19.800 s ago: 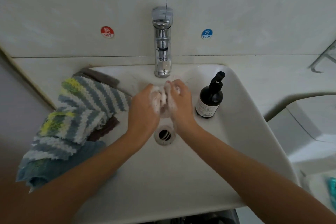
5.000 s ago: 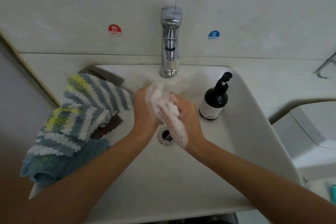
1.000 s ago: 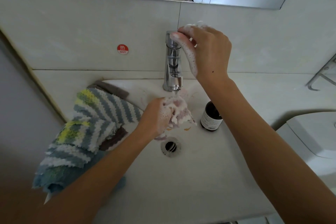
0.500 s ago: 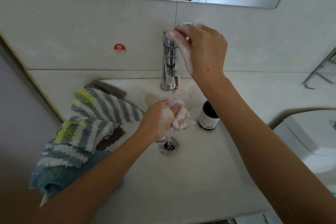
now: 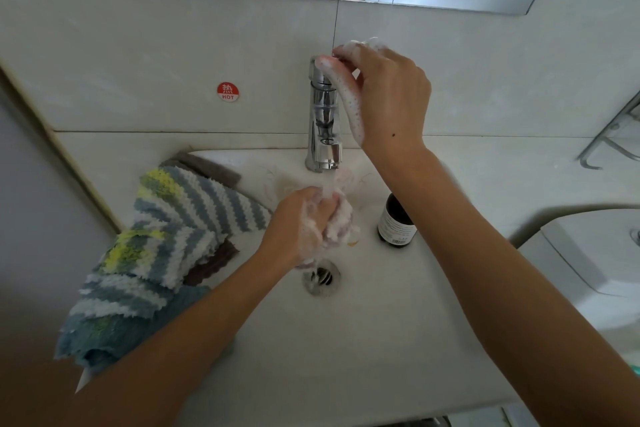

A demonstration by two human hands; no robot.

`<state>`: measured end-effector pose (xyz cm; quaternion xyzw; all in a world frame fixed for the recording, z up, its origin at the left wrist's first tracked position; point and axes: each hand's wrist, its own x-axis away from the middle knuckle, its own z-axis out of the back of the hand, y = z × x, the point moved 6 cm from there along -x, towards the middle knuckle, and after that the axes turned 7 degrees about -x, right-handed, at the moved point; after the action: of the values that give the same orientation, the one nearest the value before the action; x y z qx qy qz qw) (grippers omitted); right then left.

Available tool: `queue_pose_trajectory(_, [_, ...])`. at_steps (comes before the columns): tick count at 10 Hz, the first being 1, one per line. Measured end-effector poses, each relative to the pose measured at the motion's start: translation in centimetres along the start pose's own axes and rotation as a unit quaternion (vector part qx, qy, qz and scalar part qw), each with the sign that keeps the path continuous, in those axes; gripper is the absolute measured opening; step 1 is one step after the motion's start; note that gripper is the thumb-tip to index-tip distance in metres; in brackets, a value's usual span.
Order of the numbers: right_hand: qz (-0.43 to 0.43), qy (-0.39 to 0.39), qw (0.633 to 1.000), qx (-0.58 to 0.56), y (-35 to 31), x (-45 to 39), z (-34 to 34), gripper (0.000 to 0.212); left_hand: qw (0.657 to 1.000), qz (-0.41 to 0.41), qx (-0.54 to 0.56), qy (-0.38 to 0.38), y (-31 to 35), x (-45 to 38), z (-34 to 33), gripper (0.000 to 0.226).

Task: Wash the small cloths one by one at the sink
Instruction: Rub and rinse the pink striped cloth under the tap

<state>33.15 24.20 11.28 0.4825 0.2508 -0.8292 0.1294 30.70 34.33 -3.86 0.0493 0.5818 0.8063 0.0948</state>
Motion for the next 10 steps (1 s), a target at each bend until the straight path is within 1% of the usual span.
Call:
queue_pose_trajectory(1, [-0.103, -0.049, 0.990, -0.078, 0.7, 2.3, -0.2, 0.045, 0.999, -0.032, -0.010, 0.024, -0.4, -0.8, 0.2, 0.029])
queue_pose_trajectory(2, [-0.183, -0.042, 0.968, -0.165, 2.1, 7.2, -0.1, 0.049, 0.998, -0.018, -0.040, 0.043, -0.5, -0.9, 0.5, 0.034])
queue_pose_trajectory(3, [-0.233, -0.072, 0.954, -0.176, 3.7, 11.6, -0.7, 0.049, 0.997, -0.014, -0.029, 0.076, -0.7, -0.8, 0.8, 0.030])
queue_pose_trajectory(4, [-0.246, -0.178, 0.937, -0.174, 3.4, 14.1, -2.9, 0.058, 0.995, -0.016, -0.016, 0.097, -0.8, -0.5, 0.9, 0.027])
queue_pose_trajectory(5, [-0.284, -0.237, 0.897, -0.241, 1.9, 15.9, -4.7, 0.051, 0.993, -0.001, 0.020, 0.115, -1.0, -0.3, 0.8, 0.026])
queue_pose_trajectory(6, [-0.369, -0.233, 0.829, -0.350, 1.2, 16.9, -5.5, 0.015, 0.988, 0.005, 0.047, 0.147, -1.4, -0.1, 0.6, 0.027])
queue_pose_trajectory(7, [-0.392, -0.201, 0.821, -0.364, 1.4, 16.8, -5.7, 0.015, 0.985, 0.018, 0.071, 0.153, -1.9, -0.1, 0.2, 0.031])
queue_pose_trajectory(8, [-0.427, -0.189, 0.796, -0.385, 1.3, 17.1, -5.6, 0.015, 0.981, 0.053, 0.098, 0.157, -2.6, 0.0, -0.1, 0.035])
queue_pose_trajectory(9, [-0.417, -0.187, 0.825, -0.332, 1.6, 17.0, -5.2, 0.024, 0.984, 0.087, 0.092, 0.123, -3.2, -0.2, -1.0, 0.029])
queue_pose_trajectory(10, [-0.415, -0.183, 0.845, -0.285, 1.9, 16.2, -5.0, 0.033, 0.979, 0.082, 0.055, 0.176, -3.1, 0.1, -0.2, 0.026])
